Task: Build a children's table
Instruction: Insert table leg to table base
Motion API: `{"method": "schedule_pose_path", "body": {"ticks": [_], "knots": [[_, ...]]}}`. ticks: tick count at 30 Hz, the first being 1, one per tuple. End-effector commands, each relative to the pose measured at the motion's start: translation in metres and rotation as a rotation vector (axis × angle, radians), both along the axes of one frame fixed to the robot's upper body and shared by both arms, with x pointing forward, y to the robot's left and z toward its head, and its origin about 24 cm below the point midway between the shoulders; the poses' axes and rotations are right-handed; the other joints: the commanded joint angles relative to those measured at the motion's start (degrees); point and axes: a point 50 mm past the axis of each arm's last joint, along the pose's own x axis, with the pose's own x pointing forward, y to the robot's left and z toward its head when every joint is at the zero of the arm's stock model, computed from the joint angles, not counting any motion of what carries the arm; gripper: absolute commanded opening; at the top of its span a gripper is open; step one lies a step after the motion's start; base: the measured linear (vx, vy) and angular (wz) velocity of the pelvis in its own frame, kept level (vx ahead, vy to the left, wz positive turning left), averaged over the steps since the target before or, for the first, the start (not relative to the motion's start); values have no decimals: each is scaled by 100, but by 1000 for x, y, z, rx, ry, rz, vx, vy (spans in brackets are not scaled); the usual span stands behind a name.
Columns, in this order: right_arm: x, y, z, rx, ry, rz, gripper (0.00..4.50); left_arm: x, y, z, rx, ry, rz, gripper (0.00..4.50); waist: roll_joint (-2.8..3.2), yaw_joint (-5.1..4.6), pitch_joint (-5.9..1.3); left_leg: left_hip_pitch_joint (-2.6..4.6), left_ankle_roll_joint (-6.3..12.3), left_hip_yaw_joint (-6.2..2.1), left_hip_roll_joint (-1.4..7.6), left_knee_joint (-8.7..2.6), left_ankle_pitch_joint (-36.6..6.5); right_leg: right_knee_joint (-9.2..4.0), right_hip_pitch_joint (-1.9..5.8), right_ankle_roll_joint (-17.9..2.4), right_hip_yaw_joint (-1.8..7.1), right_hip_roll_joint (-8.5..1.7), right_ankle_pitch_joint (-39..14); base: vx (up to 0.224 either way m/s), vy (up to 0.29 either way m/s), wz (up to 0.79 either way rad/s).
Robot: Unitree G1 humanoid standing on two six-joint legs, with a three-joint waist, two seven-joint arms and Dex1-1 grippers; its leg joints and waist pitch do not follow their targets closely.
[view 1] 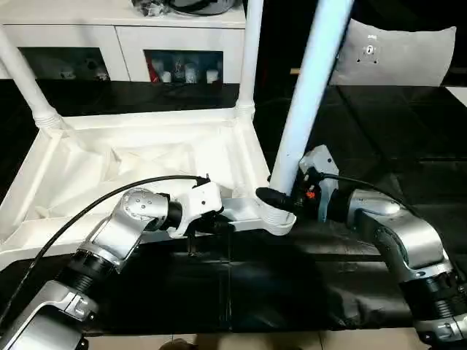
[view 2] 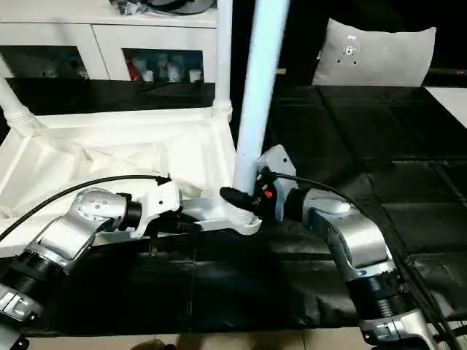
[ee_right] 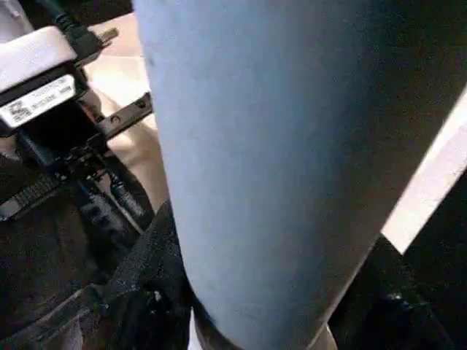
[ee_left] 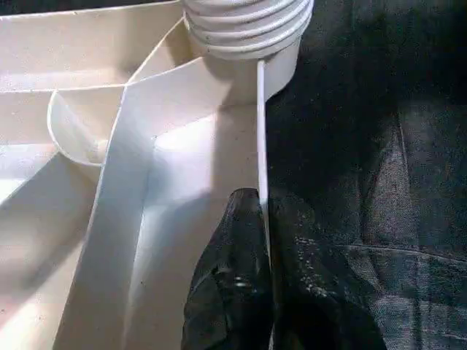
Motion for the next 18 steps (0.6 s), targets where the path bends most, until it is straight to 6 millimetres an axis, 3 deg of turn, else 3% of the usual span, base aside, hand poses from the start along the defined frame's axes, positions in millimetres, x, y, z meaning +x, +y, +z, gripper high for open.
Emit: {"method": "schedule_pose_path", "body": {"ticks": [1, 6, 11, 18], "knots": [[0, -4, -9, -60, 43, -8, 190, -2, 15, -12, 61, 42, 31, 0, -56, 74, -357, 86, 345, -128, 404, -362, -315, -336, 289, -1588, 225, -518, 542, 0, 0, 0], [-1, -9, -9, -59, 44, -16, 190, -2, 15, -10, 49, 46, 15, 0, -47, 70, -345, 107, 214, -129, 409, -376, -528, -369, 295, -1551, 237, -522, 169, 0, 0, 0], [0, -11, -10, -62, 49, -27, 190, -7, 9, -4, 1, 66, -50, 0, -49, 82, -371, 110, 261, -121, 412, -357, -355, -335, 295, -1618, 239, -519, 473, 0, 0, 0], [-2, -11, -13, -76, 73, -5, 189, -9, 7, -4, 4, 62, -91, 0, -49, 99, -367, 114, 287, -121, 415, -361, -370, -335, 292, -1627, 233, -515, 480, 0, 0, 0]]}}
